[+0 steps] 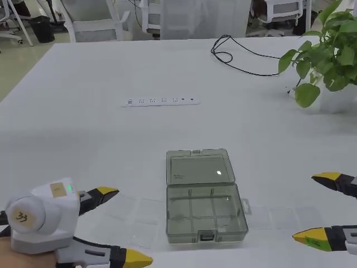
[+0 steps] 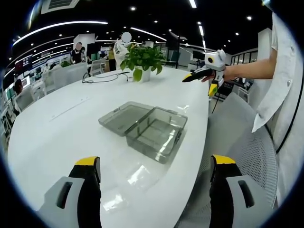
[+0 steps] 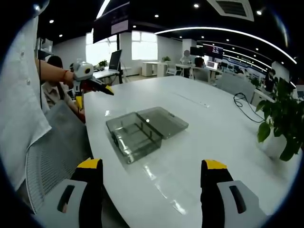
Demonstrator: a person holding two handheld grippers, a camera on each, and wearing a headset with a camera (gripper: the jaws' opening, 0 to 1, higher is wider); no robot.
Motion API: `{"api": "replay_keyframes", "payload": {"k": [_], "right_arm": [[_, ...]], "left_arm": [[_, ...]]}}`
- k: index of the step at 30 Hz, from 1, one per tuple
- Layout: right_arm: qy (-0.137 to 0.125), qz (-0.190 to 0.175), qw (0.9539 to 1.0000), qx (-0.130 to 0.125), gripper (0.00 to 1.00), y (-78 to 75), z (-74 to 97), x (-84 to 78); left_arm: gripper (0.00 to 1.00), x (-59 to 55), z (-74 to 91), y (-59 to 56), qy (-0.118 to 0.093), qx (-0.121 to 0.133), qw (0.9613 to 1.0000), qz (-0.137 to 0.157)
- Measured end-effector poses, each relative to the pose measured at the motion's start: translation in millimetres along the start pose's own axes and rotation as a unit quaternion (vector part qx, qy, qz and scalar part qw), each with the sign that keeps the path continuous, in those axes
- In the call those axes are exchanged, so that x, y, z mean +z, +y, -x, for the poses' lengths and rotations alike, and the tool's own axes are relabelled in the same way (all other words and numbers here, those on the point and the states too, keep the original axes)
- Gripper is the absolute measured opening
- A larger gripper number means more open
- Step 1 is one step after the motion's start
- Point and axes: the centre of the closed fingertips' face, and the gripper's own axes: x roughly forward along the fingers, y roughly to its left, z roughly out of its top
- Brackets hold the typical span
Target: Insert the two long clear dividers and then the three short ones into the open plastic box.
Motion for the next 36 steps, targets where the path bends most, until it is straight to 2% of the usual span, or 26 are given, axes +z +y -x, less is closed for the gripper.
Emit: {"api": "replay_keyframes", "payload": {"k": [11,18,28,30,32,36], "right_arm": [[-0.002,-0.002,1.0,-0.001,0.85,0.2,-0.8,-0.3],[-0.003,-0.005,1.0,-0.001,0.85,0.5,-1.3,-1.0],[-0.004,-0.009,1.0,-0.001,0.84,0.8,-2.2,-1.9],[-0.003,-0.01,0.9999,-0.001,0.84,1.2,-2.3,-2.4],[-0.001,-0.008,1.0,-0.001,0.84,1.6,-2.7,-3.0],[-0.001,-0.008,1.0,0.0,0.84,2.7,-3.4,-3.0]], "left_arm": [[0.98,-1.1,0.4,3.7,0.004,0.005,1.0,0.003],[0.95,-5.3,2.5,14.3,0.012,0.021,0.9996,0.016],[0.82,-17.2,8.4,38.1,0.051,0.068,0.9955,0.042],[0.8,-20.9,9.4,41.7,0.062,0.076,0.9935,0.057],[0.78,-21.9,9.9,45.0,0.067,0.085,0.9924,0.059],[0.72,-29.1,11.7,51.2,0.089,0.103,0.9879,0.074]]}}
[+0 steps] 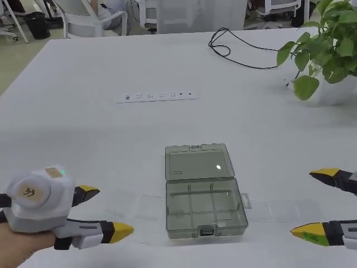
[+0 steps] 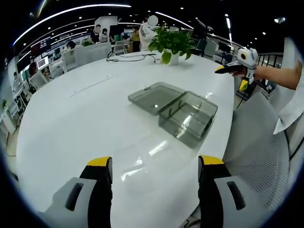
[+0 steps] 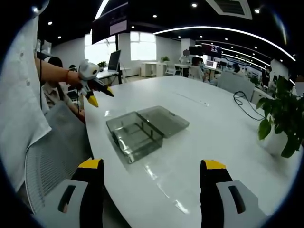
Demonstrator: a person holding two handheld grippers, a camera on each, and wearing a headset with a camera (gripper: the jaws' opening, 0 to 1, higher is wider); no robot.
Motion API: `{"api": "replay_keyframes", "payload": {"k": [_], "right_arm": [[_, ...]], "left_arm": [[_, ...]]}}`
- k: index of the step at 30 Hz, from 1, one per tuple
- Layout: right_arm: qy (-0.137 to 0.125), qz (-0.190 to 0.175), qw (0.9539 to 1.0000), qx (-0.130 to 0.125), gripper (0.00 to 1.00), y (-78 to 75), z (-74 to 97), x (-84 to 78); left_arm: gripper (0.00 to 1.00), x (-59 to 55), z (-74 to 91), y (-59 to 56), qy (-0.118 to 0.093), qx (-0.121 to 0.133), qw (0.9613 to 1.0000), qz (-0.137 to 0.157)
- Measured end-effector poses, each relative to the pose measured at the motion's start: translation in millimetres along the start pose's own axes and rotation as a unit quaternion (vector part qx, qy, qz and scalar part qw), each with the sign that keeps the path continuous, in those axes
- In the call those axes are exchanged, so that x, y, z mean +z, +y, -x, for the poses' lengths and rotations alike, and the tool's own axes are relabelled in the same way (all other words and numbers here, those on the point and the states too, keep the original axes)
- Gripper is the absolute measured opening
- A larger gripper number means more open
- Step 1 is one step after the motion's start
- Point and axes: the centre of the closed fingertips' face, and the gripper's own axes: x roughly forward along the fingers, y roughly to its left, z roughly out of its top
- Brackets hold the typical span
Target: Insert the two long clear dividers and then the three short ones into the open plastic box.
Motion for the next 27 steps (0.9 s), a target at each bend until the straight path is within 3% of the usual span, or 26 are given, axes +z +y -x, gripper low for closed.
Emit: {"api": "replay_keyframes", "payload": {"k": [3,11,16,27], "right_arm": [[0.0,0.001,1.0,0.001,0.84,0.8,-0.3,0.1],[0.0,0.0,1.0,0.001,0.83,1.3,0.4,0.3],[-0.001,0.0,1.0,0.0,0.83,1.0,-0.1,1.1],[-0.004,-0.003,1.0,0.003,0.82,2.1,-2.0,1.5]], "left_arm": [[0.68,-6.7,-0.8,5.9,0.02,0.015,0.9996,0.015],[0.61,-18.4,-5.5,16.3,0.047,0.033,0.9978,0.034],[0.55,-25.9,-10.0,22.9,0.068,0.048,0.9945,0.063],[0.47,-46.3,-25.7,34.3,0.123,0.075,0.9858,0.087]]}}
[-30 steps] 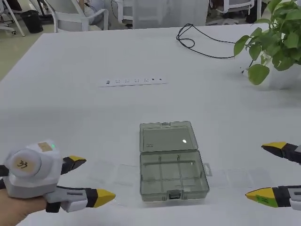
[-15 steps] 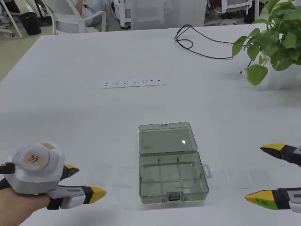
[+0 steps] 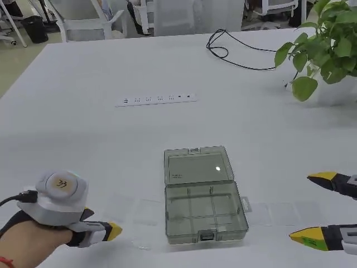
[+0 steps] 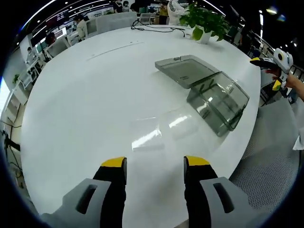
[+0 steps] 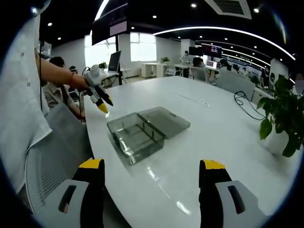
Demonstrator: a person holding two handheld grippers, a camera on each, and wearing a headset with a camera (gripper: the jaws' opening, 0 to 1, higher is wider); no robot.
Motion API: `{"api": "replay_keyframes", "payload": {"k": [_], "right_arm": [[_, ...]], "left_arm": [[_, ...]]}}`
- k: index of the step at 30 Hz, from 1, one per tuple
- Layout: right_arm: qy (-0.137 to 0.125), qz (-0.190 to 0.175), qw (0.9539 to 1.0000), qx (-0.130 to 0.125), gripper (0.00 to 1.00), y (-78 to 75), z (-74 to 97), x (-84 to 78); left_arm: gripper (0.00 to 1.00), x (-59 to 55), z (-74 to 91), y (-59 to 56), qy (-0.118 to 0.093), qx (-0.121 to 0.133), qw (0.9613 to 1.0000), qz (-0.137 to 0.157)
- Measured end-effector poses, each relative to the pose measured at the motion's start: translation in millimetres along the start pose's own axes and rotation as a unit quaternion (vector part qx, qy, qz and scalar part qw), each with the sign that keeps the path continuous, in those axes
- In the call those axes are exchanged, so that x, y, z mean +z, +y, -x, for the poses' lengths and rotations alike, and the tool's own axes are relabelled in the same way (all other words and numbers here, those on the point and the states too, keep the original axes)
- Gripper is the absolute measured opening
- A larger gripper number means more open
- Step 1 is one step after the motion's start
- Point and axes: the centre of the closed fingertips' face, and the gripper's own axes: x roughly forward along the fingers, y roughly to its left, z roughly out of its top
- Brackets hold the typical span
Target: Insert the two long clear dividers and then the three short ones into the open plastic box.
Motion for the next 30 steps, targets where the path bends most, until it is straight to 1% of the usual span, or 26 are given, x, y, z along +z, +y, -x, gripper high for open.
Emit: {"api": "replay_keyframes", "payload": {"k": [3,4,7,9,10,11,13,15,18,20,23,25,26,30], "right_arm": [[0.0,-0.001,1.0,0.0,0.82,-0.4,-0.2,0.0],[-0.001,-0.001,1.0,0.0,0.82,-0.5,-0.4,0.1],[-0.002,-0.002,1.0,0.0,0.82,-0.1,-1.1,0.2],[-0.002,-0.002,1.0,0.001,0.82,0.6,-1.8,0.1],[-0.002,-0.003,1.0,0.002,0.82,0.8,-2.1,0.0],[-0.002,-0.003,1.0,0.002,0.82,1.0,-2.6,0.0],[-0.003,-0.003,1.0,0.002,0.82,1.1,-3.5,-0.1],[-0.004,-0.003,1.0,0.003,0.82,1.1,-4.3,-0.3],[-0.004,-0.004,1.0,0.004,0.82,1.1,-4.8,-0.4],[-0.004,-0.004,1.0,0.004,0.82,0.7,-4.7,-0.9],[-0.004,-0.005,1.0,0.004,0.82,0.6,-4.5,-2.2],[-0.004,-0.006,1.0,0.004,0.82,0.8,-4.6,-2.9],[-0.004,-0.006,1.0,0.004,0.82,1.1,-4.7,-2.9],[-0.005,-0.007,1.0,0.004,0.82,1.8,-4.9,-2.8]], "left_arm": [[0.46,-2.8,-4.3,1.1,0.008,0.002,0.9999,0.008],[0.46,-5.3,-5.3,2.7,0.016,0.007,0.9998,0.01],[0.45,-7.9,-9.0,4.9,0.025,0.016,0.9995,0.016],[0.44,-10.2,-10.4,7.1,0.034,0.027,0.9989,0.014],[0.43,-9.5,-11.2,7.2,0.034,0.03,0.9989,0.013],[0.42,-10.3,-12.0,8.0,0.038,0.037,0.9985,0.017],[0.41,-10.6,-14.2,7.3,0.042,0.042,0.9981,0.015],[0.41,-13.0,-16.5,8.2,0.052,0.051,0.9973,0.008],[0.41,-16.7,-19.6,7.9,0.06,0.056,0.9965,0.012],[0.4,-15.0,-18.5,7.9,0.057,0.06,0.9964,0.019],[0.39,-14.5,-18.8,8.1,0.059,0.065,0.996,0.02],[0.37,-15.8,-19.0,5.5,0.061,0.062,0.9956,0.035],[0.37,-15.5,-18.9,6.4,0.06,0.063,0.9957,0.031],[0.37,-16.1,-18.8,6.3,0.065,0.063,0.9954,0.034]]}}
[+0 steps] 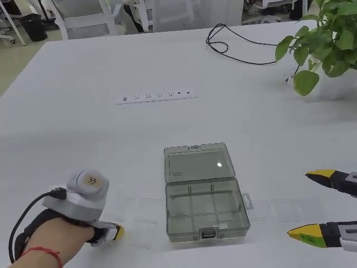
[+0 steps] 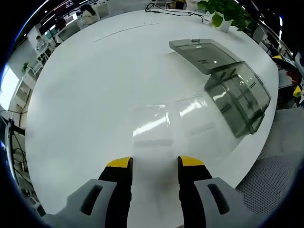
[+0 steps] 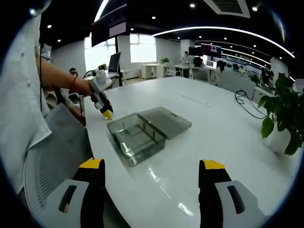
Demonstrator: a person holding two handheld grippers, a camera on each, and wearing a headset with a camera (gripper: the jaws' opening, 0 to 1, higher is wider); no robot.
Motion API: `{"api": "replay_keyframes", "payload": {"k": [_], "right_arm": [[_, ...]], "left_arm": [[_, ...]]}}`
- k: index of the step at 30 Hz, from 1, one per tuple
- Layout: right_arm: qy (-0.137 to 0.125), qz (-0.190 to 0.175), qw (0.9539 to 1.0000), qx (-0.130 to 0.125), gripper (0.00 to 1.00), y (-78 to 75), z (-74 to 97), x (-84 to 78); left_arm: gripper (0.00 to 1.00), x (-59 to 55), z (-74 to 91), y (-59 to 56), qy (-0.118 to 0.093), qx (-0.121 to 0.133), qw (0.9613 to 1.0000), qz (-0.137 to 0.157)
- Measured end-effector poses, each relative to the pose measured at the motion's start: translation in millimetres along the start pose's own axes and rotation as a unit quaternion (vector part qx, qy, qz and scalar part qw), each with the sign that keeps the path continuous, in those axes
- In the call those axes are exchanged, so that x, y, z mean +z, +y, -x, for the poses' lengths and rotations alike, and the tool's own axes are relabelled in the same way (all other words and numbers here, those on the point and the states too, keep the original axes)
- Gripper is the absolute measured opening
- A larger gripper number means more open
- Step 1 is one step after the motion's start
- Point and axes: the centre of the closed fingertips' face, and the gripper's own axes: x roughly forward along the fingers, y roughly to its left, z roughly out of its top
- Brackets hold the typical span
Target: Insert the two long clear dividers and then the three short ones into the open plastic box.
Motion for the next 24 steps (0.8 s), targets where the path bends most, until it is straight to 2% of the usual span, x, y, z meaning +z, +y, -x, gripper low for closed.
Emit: {"api": "replay_keyframes", "payload": {"k": [7,14,19,24], "right_arm": [[-0.001,0.001,1.0,-0.001,0.81,-0.2,0.7,0.5],[0.0,-0.001,1.0,-0.003,0.81,-1.2,2.4,-0.7],[0.0,-0.001,1.0,-0.004,0.81,-1.8,2.9,-1.8],[0.002,-0.003,1.0,-0.005,0.8,-1.8,2.7,-3.5]], "left_arm": [[0.32,-1.4,0.3,1.2,0.025,0.003,0.9997,0.009],[0.32,-1.4,0.2,1.3,0.039,-0.003,0.9992,0.001],[0.32,-2.6,0.9,6.0,0.047,-0.009,0.9989,-0.007],[0.31,-2.5,2.6,8.1,0.043,-0.026,0.9987,-0.006]]}}
